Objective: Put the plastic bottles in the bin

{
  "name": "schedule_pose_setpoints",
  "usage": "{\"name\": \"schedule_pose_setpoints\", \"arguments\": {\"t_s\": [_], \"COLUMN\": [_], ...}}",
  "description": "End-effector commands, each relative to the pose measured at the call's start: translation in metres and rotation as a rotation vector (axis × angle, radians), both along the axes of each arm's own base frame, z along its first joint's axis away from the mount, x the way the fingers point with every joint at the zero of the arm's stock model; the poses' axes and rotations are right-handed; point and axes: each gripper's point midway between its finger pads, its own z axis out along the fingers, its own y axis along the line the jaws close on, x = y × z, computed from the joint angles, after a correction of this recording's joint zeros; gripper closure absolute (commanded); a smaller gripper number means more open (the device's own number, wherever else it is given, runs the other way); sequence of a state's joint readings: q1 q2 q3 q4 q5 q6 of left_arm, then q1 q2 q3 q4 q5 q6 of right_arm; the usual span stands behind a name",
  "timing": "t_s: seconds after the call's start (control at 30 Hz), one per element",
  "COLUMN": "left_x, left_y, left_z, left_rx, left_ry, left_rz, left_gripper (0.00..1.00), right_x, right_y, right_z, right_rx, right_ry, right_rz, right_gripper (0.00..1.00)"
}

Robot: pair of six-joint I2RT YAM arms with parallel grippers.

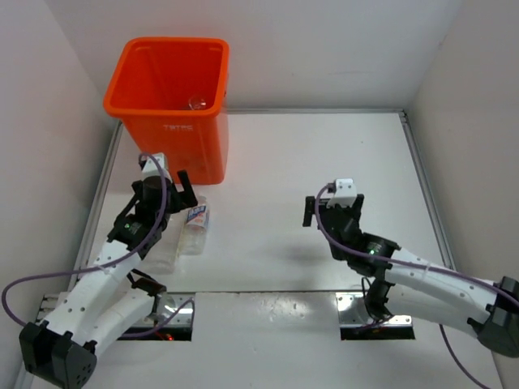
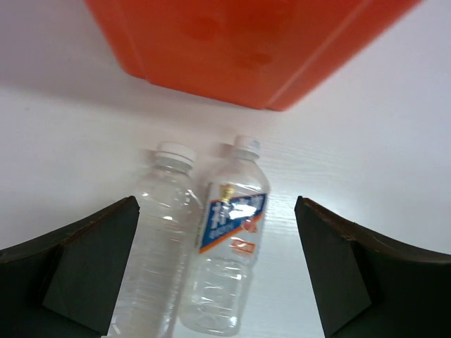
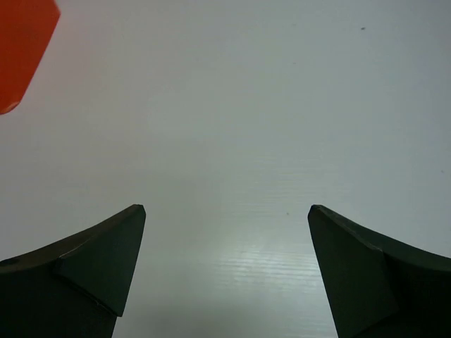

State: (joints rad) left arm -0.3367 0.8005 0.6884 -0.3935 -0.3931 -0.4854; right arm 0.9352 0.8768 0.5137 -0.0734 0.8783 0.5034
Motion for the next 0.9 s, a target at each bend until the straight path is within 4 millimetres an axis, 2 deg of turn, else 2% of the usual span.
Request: {"name": "schedule_pose_setpoints", "arguments": {"t_s": [0.0, 0.13, 0.2, 0.23, 0.37, 0.43, 0.7, 0.87], "left_x": [0.002, 0.0, 0.0, -0.001, -0.002, 0.001, 0.012, 0.019], "left_y": [-0.032, -0.049, -0.05, -0.054, -0.063, -0.064, -0.067, -0.064], "left_z": [-0.001, -0.024, -0.032, -0.039, -0.065, -0.067, -0.101, -0.11], "left_rx": [-0.081, -0.068, -0.057, -0.047, -0.02, -0.014, 0.044, 0.055], "left_ry": [-0.003, 0.072, 0.1, 0.124, 0.222, 0.24, 0.359, 0.376], "left_rz": [-0.099, -0.149, -0.141, -0.154, -0.173, -0.16, -0.143, -0.11], "left_gripper": [0.0, 0.0, 0.0, 0.0, 0.0, 0.0, 0.0, 0.0], "right_x": [-0.01, -0.013, -0.013, -0.015, -0.017, -0.017, -0.02, -0.021], "right_y": [-0.033, -0.05, -0.056, -0.057, -0.061, -0.06, -0.058, -0.06], "right_z": [0.014, -0.002, -0.008, -0.015, -0.022, -0.02, -0.017, -0.016], "right_rx": [0.031, -0.015, -0.051, -0.058, -0.104, -0.118, -0.112, -0.099], "right_ry": [-0.094, -0.109, -0.107, -0.1, -0.083, -0.092, -0.106, -0.111], "right_rz": [-0.152, -0.219, -0.245, -0.252, -0.295, -0.307, -0.299, -0.3], "right_gripper": [0.0, 0.0, 0.0, 0.0, 0.0, 0.0, 0.0, 0.0]}}
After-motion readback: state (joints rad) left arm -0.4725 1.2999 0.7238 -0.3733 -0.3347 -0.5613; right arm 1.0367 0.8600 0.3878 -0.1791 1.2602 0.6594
